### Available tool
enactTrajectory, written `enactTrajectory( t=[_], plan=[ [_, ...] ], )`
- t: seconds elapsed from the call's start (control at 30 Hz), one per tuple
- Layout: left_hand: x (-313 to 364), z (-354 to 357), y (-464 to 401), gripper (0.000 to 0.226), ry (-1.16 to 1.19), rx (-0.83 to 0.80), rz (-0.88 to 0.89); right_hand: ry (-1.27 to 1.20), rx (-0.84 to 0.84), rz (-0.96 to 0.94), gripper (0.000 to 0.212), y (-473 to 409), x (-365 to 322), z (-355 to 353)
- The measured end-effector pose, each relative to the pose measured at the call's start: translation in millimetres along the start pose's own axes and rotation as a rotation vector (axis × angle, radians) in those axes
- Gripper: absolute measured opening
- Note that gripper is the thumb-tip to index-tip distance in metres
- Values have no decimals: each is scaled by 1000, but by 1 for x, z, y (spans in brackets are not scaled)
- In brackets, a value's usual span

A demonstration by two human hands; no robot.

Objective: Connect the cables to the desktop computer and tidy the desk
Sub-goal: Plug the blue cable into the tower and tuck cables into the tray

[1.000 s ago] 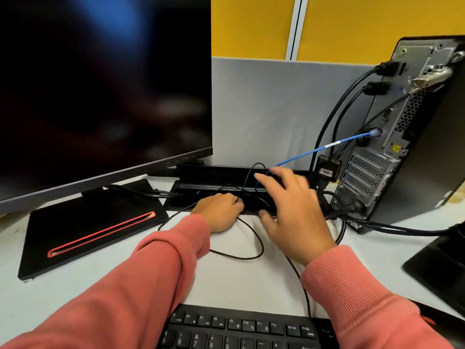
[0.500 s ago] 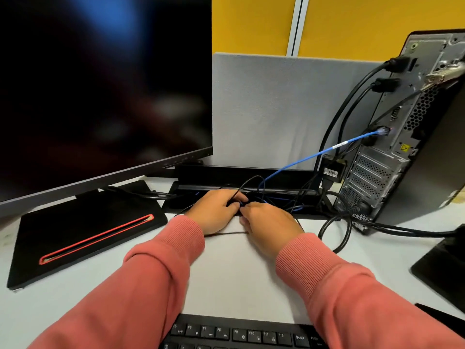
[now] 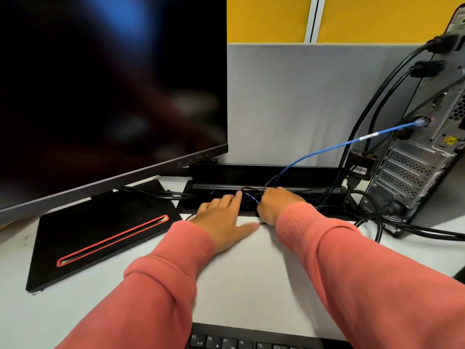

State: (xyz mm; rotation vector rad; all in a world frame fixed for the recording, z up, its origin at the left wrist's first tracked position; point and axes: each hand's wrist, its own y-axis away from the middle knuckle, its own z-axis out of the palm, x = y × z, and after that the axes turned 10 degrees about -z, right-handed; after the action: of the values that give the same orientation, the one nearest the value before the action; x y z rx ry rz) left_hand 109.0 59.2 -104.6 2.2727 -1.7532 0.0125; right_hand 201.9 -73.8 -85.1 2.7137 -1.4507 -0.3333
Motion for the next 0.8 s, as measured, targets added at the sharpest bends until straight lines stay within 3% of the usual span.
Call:
enactTrajectory(
  t=[0.13,0.23,0.4,0.43,0.5,0.6,0.8],
  plan=[
    [-4,-3,-16,57,-17,88,61,4,6,-106,37,11,5,-4],
    [-13,-1,-25,59,-2,25,79,82,-4,-222,34,36,6,-16],
    [-11,-8,-25,49,-55,222,92,114,442,-395,23,71,2,-26],
    [-9,-9,-25,47,-57,269,85,67,560,-440,26,75,1,-25],
    [-7,-9,-27,41,-5,319,56,-95,692,-458,53,80,-3,-22],
    [-5,-11,-28,37,23,329,14,-57,550,-402,82,78,-8,-5],
    [-10,-7,-32,22,93,275,-5,81,96,-500,77,69,-14,20]
  ],
)
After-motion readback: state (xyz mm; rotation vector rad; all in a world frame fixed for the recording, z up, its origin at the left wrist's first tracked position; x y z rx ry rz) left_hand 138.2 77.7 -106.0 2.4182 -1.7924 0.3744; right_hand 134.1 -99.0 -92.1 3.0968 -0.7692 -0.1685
